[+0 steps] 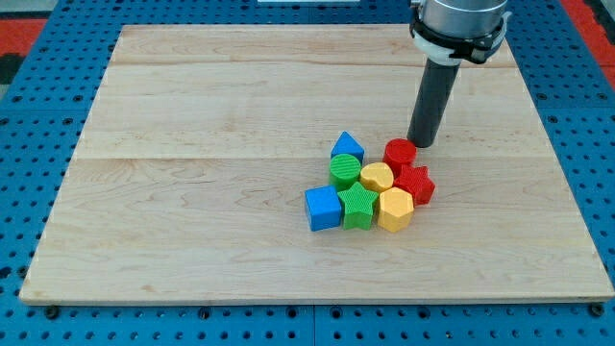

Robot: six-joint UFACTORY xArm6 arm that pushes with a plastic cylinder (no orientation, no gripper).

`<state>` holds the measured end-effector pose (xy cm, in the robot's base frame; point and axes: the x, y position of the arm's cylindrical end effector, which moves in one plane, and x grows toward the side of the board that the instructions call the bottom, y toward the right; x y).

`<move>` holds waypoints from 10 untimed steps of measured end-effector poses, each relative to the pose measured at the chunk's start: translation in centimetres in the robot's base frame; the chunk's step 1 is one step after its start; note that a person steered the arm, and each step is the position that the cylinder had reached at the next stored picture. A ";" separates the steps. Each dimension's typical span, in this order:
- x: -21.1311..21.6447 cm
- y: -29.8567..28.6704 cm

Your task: Push the red star along with red circle towards center

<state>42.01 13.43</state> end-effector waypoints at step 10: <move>9.4 7.1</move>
<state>51.36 20.54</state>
